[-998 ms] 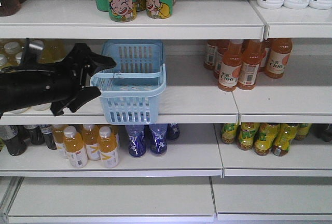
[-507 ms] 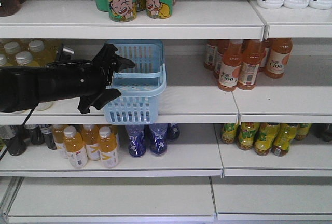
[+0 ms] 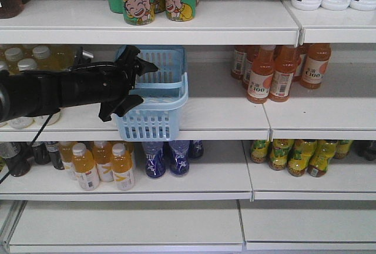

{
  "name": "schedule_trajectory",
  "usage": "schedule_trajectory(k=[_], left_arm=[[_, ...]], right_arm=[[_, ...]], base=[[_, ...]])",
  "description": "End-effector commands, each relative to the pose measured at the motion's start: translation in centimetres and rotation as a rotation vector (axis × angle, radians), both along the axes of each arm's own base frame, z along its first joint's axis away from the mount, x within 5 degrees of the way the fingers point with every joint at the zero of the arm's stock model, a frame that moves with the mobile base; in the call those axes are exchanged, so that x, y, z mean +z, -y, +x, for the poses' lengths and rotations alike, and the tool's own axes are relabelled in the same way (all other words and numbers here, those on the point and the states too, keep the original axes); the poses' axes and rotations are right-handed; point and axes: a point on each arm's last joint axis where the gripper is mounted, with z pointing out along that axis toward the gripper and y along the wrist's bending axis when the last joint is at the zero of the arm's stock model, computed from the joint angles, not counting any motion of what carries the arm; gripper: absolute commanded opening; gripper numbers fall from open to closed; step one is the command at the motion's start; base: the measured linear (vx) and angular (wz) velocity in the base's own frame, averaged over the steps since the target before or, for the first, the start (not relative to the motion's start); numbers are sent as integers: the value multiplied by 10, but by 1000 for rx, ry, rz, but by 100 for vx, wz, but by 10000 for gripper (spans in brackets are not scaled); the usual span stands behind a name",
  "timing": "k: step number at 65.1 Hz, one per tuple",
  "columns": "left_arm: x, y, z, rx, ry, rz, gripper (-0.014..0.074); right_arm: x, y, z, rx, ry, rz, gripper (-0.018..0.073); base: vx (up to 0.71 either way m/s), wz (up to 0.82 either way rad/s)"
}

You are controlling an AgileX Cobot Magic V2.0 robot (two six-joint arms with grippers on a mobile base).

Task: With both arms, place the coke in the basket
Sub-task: 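Reach the left gripper to the light-blue basket handle, then grasp the basket handle with the left gripper and lift it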

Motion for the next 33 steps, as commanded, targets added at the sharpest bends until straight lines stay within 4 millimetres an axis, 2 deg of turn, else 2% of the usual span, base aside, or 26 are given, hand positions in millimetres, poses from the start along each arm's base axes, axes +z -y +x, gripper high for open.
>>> schedule_trajectory(k=[1, 11, 18, 25, 33], left_arm=[[35, 4, 5, 17, 71, -104, 590], [34, 7, 19, 17, 87, -108, 566], [27, 10, 28, 25, 63, -132, 487], [17, 12, 31, 31, 17, -169, 318], [16, 14, 30, -1, 8, -189, -8]], right_arm=[[4, 0, -1, -1, 77, -13, -9], [4, 0, -1, -1, 77, -13, -9], [4, 0, -1, -1, 77, -13, -9], [4, 0, -1, -1, 77, -13, -9], [4, 0, -1, -1, 77, -13, -9]], base=[[0, 0], [0, 0], [0, 0], [0, 0], [0, 0]])
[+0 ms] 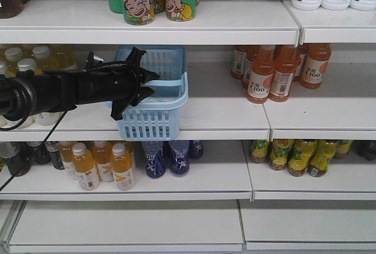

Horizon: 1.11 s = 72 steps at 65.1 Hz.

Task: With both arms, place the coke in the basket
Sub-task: 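Grasp the basket handle with the left gripper and lift it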

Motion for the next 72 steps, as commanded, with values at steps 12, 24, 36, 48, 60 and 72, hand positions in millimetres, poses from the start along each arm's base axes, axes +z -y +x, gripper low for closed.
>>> schedule_trajectory(k=[12, 24, 36, 48, 60, 72], left_arm=[[45, 13, -10, -144, 133, -117, -8], [53, 24, -22, -363, 266, -122, -8], [62, 33, -37, -553, 335, -216, -8], [63, 36, -52, -695, 431, -246, -8], [42, 38, -88, -764, 425, -228, -8], [10, 47, -138, -843, 349, -220, -8]], right_arm=[[4, 0, -1, -1, 77, -13, -9], [4, 0, -1, -1, 77, -13, -9], [4, 0, -1, -1, 77, -13, -9], [4, 0, -1, -1, 77, -13, -9], [4, 0, -1, -1, 77, -13, -9], [4, 0, -1, -1, 77, -13, -9]], base=[[0, 0], [0, 0], [0, 0], [0, 0], [0, 0], [0, 0]])
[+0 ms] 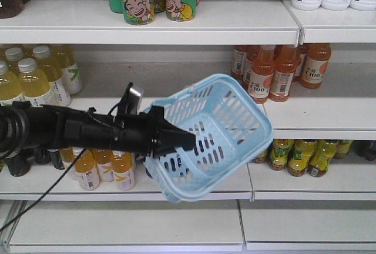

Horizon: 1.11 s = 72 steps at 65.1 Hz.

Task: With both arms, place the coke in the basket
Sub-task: 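Grasp the basket handle with the left gripper and lift it, then hold the basket in the left gripper and turn the base away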

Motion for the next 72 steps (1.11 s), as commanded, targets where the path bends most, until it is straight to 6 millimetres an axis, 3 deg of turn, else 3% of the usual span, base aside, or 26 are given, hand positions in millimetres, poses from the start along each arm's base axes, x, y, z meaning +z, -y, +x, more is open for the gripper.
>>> schedule_trajectory(k=[1, 16, 34, 72], left_arm=[[25, 8, -29, -45, 38, -146, -8], [0, 6, -71, -123, 72, -80, -8], [-27, -8, -112, -181, -44, -4, -8], [-25, -8, -106, -104, -15, -47, -8]], right_arm=[[4, 0, -1, -1, 77, -13, -9], [4, 0, -1, -1, 77, -13, -9], [4, 0, -1, -1, 77, -13, -9], [4, 0, -1, -1, 77, -13, -9]], base=[[0, 0], [0, 0], [0, 0], [0, 0]])
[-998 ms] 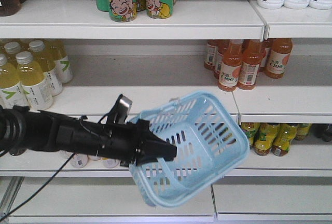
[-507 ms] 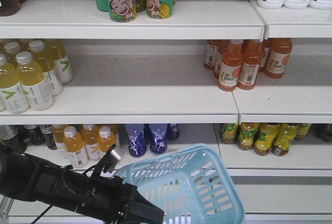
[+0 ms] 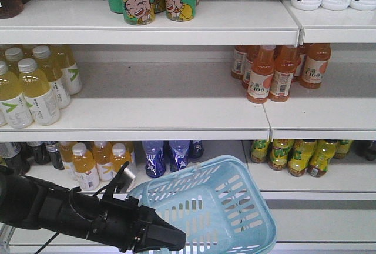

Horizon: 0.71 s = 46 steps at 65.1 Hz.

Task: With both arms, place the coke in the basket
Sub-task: 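Hold the basket in the left gripper and turn the base away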

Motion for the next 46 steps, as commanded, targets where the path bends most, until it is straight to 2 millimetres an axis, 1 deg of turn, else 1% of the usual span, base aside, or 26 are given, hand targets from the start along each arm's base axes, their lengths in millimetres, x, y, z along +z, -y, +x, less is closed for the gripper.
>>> schedule_trajectory(k=[1, 46], left_arm=[[28, 4, 4, 26, 46, -163, -8], [27, 4, 4, 25, 47, -155, -8]], right_arm=[[4, 0, -1, -1, 77, -13, -9], [4, 0, -1, -1, 77, -13, -9]], base=[[0, 0], [0, 0]])
